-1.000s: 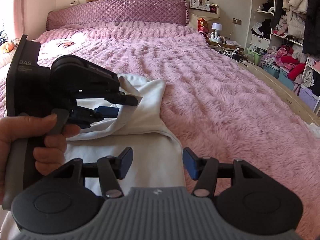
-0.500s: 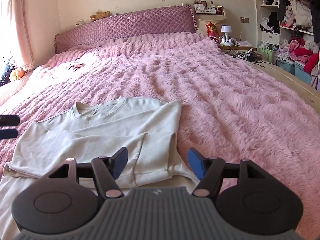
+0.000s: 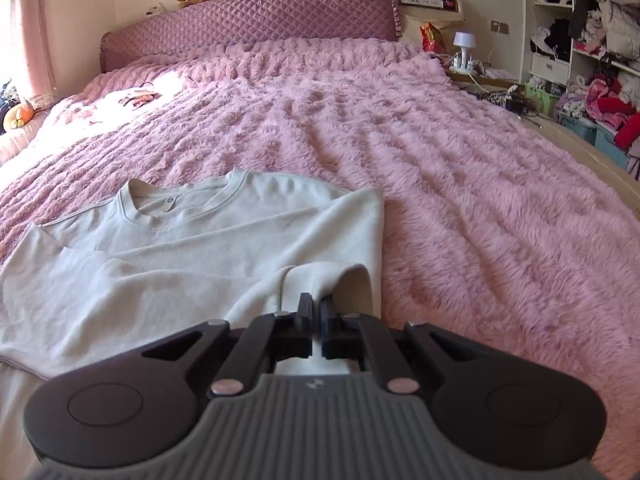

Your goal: Fold small clothes

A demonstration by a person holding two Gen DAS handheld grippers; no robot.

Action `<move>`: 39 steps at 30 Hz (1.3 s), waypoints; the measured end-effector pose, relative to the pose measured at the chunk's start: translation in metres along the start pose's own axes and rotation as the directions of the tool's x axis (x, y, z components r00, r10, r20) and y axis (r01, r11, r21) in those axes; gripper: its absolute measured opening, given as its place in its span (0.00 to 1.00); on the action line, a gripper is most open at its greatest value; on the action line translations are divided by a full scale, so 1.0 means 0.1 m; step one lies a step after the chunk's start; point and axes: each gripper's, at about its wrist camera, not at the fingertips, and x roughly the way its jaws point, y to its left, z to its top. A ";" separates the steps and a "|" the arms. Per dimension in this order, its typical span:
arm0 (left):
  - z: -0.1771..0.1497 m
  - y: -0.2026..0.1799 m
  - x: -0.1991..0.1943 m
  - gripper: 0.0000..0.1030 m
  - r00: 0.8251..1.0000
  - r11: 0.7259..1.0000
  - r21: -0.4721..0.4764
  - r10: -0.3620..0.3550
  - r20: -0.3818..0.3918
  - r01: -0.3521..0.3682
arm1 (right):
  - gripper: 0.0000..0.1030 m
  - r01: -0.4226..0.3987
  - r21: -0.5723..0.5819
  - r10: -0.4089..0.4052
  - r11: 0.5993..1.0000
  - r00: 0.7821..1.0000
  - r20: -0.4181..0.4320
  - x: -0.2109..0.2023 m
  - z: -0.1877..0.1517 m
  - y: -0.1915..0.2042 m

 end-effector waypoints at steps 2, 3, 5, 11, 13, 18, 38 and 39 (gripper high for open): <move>-0.02 0.04 -0.01 0.57 1.000 1.000 -0.007 -0.010 -0.001 0.010 | 0.00 0.021 0.014 -0.021 1.000 0.999 0.035 -0.13 0.05 -0.04; -0.02 0.05 -0.04 0.57 1.000 1.000 -0.009 -0.017 0.003 0.017 | 0.00 0.039 0.026 -0.040 0.999 0.999 0.029 -0.16 0.06 -0.08; -0.04 0.07 -0.12 0.57 0.999 0.999 0.000 -0.033 0.015 0.033 | 0.00 0.041 0.039 -0.041 0.998 0.999 -0.004 -0.13 0.03 -0.16; -0.01 0.05 -0.43 0.63 0.991 0.955 0.271 0.101 0.090 -0.122 | 0.00 0.039 0.069 -0.035 0.997 0.998 -0.053 -0.03 -0.20 -0.26; -0.03 0.04 -0.42 0.63 0.976 0.879 0.424 0.192 0.106 -0.219 | 0.00 0.038 0.073 -0.035 0.997 0.998 -0.051 -0.03 -0.20 -0.23; -0.11 -0.04 -0.25 0.55 0.957 0.724 0.630 0.264 0.124 -0.281 | 0.00 0.042 0.080 -0.038 0.996 0.998 -0.052 -0.03 -0.15 -0.19; -0.21 -0.18 -0.20 0.06 0.948 0.763 0.566 0.205 0.244 -0.311 | 0.00 0.041 0.126 -0.039 0.991 0.999 -0.020 -0.23 -0.09 -0.19; -0.22 -0.16 -0.19 0.06 0.949 0.778 0.547 0.215 0.231 -0.309 | 0.00 0.048 0.134 -0.045 0.990 0.999 -0.022 -0.26 -0.10 -0.19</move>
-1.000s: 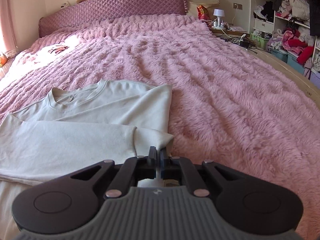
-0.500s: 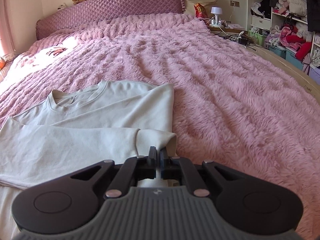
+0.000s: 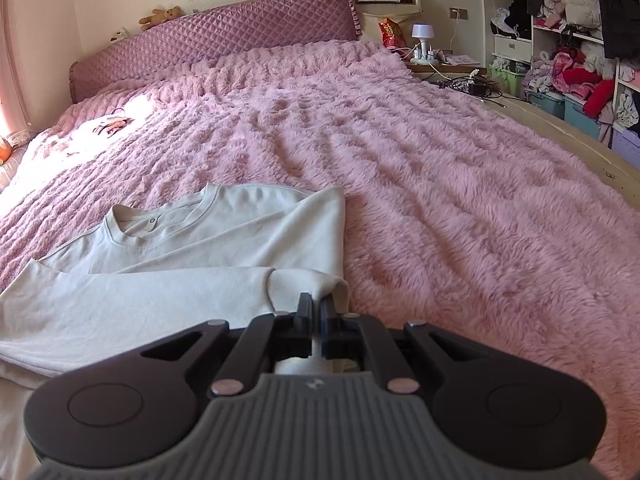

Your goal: Fold small clothes

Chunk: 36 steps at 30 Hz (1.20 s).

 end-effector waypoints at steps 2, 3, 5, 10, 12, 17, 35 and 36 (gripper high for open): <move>-0.07 0.01 0.10 0.06 0.999 0.999 -0.048 -0.002 -0.049 -0.001 | 0.00 0.019 0.004 -0.019 1.000 0.999 -0.029 0.02 -0.06 -0.01; -0.11 0.02 0.16 0.06 0.997 0.997 -0.074 -0.004 -0.076 -0.001 | 0.00 0.027 0.006 -0.027 1.000 0.998 -0.049 0.07 -0.11 -0.02; -0.17 0.06 0.26 0.06 0.993 0.989 -0.145 -0.023 -0.119 0.006 | 0.00 0.046 0.020 -0.044 0.999 0.995 -0.091 0.18 -0.21 -0.06; -0.16 0.08 0.18 0.08 0.993 0.987 -0.157 -0.029 -0.113 0.011 | 0.06 0.028 0.070 -0.020 0.997 0.993 -0.114 0.30 -0.32 -0.15; -0.13 0.10 0.09 0.10 0.993 0.988 -0.156 -0.032 -0.114 0.014 | 0.10 0.010 0.092 0.000 0.996 0.995 -0.102 0.23 -0.30 -0.19; -0.03 0.22 -0.34 0.12 0.999 0.973 -0.226 -0.047 -0.015 0.042 | 0.16 -0.075 0.126 0.085 0.989 0.994 -0.074 -0.05 -0.27 -0.32; -0.14 0.27 0.35 0.08 0.966 0.838 -0.535 -0.215 -0.144 0.107 | 0.02 -0.077 0.155 0.102 0.985 0.982 -0.159 -0.08 -0.45 -0.31; -0.15 0.28 0.36 0.08 0.966 0.838 -0.535 -0.217 -0.144 0.108 | 0.02 -0.072 0.152 0.098 0.986 0.980 -0.176 -0.04 -0.49 -0.32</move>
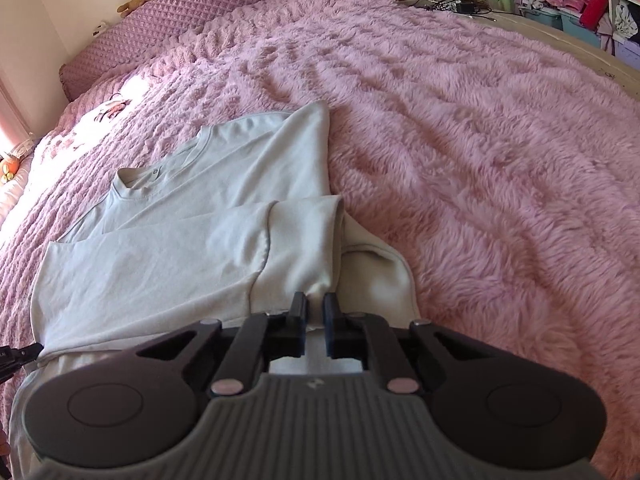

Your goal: Fold small clothes

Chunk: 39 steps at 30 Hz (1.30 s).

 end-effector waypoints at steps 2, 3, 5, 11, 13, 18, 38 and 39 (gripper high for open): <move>0.00 -0.02 0.01 0.08 1.000 1.000 0.022 0.013 -0.002 -0.013 | 0.01 0.017 -0.012 -0.017 1.000 1.000 -0.019 0.12 -0.07 -0.03; 0.00 -0.03 0.02 0.08 1.000 0.999 0.030 0.019 -0.003 -0.019 | 0.02 0.022 -0.015 -0.023 1.000 1.000 -0.016 0.14 -0.09 -0.03; 0.02 -0.05 0.01 0.08 1.000 0.999 0.033 0.022 -0.007 -0.021 | 0.03 0.031 -0.009 -0.031 0.999 0.999 -0.007 0.15 -0.11 -0.02; 0.04 -0.20 -0.39 0.12 1.000 0.996 0.087 -0.011 0.028 0.008 | 0.15 -0.006 0.013 0.006 1.000 1.000 0.012 -0.11 -0.08 -0.03; -0.01 -0.27 -0.61 0.15 0.998 0.993 0.107 -0.052 0.040 0.047 | 0.15 -0.018 -0.005 0.018 1.000 0.999 0.026 -0.27 -0.09 -0.04; -0.19 -0.46 -1.07 0.42 0.996 0.987 0.131 -0.091 0.015 0.088 | 0.15 -0.044 -0.027 0.045 0.999 0.998 0.052 -0.66 -0.13 -0.04; -1.27 -0.37 -1.98 0.64 0.992 0.995 0.096 0.044 -0.122 -0.032 | 0.40 -0.071 -0.223 0.067 0.972 0.997 -0.027 -1.99 -1.00 -0.49; -1.30 -0.34 -1.99 0.64 0.990 0.995 0.092 0.049 -0.129 -0.037 | 0.40 -0.063 -0.224 0.056 0.972 0.998 -0.036 -2.01 -1.06 -0.54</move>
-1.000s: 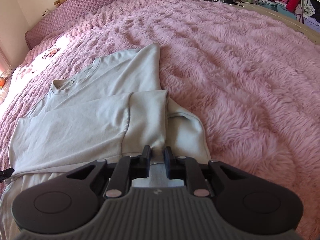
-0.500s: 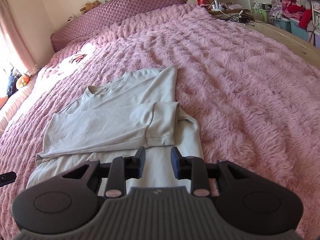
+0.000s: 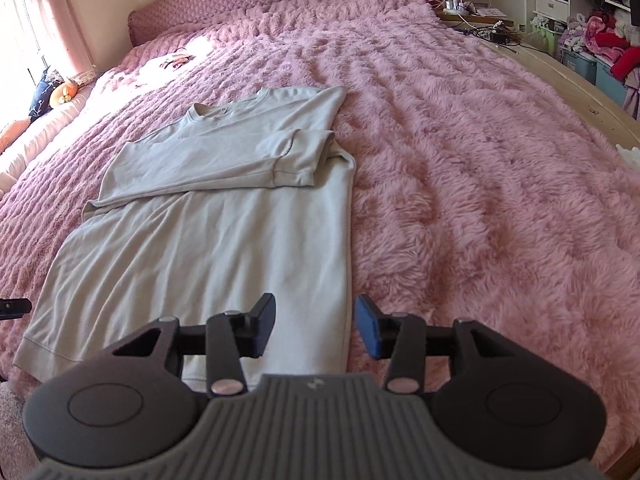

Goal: Fold small clothes
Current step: 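Move both grippers to the sweatshirt hem, then grasp the hem with both grippers and lift it toward the collar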

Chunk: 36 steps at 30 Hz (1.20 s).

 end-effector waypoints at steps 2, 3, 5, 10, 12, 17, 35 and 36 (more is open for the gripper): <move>-0.07 0.06 -0.01 0.64 1.000 1.000 -0.015 0.006 -0.018 -0.006 | 0.40 0.006 0.007 -0.005 1.000 1.000 -0.019 -0.03 -0.12 -0.05; -0.11 0.10 -0.02 0.64 1.000 1.000 -0.027 0.010 -0.025 -0.010 | 0.40 0.009 0.019 -0.008 1.000 1.000 -0.030 -0.04 -0.19 -0.09; -0.18 0.18 -0.03 0.64 0.999 0.998 -0.054 0.012 -0.038 -0.014 | 0.40 0.015 0.049 -0.012 0.999 0.999 -0.048 -0.04 -0.30 -0.14; -0.31 0.43 -0.08 0.64 0.998 0.990 -0.138 -0.011 -0.063 0.002 | 0.40 0.020 0.100 -0.013 0.995 0.998 -0.068 -0.02 -0.47 -0.19; -0.34 0.50 -0.07 0.64 0.997 0.986 -0.169 -0.008 -0.074 -0.005 | 0.40 0.024 0.111 -0.016 0.993 0.997 -0.072 0.01 -0.50 -0.19; -0.37 0.61 -0.01 0.64 0.996 0.979 -0.201 0.020 -0.081 -0.036 | 0.40 0.019 0.118 -0.009 0.993 0.996 -0.083 0.07 -0.53 -0.18; -0.34 0.66 0.34 0.68 0.987 0.953 -0.291 -0.120 -0.111 0.083 | 0.47 -0.045 0.073 0.054 0.996 0.990 -0.128 0.28 -0.54 0.00; -0.35 0.71 0.35 0.66 0.987 0.944 -0.317 -0.124 -0.102 0.086 | 0.47 -0.046 0.075 0.055 0.996 0.990 -0.131 0.29 -0.54 0.01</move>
